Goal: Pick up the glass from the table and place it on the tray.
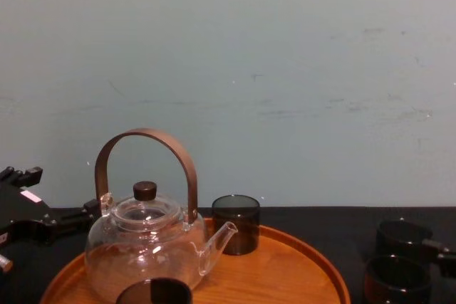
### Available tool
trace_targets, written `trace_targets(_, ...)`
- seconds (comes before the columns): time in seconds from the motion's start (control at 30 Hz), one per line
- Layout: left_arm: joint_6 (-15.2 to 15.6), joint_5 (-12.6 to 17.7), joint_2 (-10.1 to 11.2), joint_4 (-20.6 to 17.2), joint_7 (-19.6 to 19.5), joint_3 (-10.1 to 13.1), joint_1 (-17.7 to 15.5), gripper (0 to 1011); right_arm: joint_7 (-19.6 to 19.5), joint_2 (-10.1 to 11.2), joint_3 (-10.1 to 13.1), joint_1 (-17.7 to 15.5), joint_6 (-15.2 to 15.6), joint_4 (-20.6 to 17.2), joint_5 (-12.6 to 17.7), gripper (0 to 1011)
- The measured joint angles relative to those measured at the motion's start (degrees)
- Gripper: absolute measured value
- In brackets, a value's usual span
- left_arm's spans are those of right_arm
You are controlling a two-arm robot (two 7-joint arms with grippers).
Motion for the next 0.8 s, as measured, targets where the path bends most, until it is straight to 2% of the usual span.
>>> trace_targets(0.33,0.0,0.0,0.0,0.0,0.0,0.0,0.0,1001,1.7,-0.7,0.4,-1.6,0.9,-1.2,-0.7,1002)
trace_targets(0.8,0.0,0.0,0.0,0.0,0.0,0.0,0.0,1001,4.0,-3.6,0.4,-0.9,1.8,1.5,-2.4,1002)
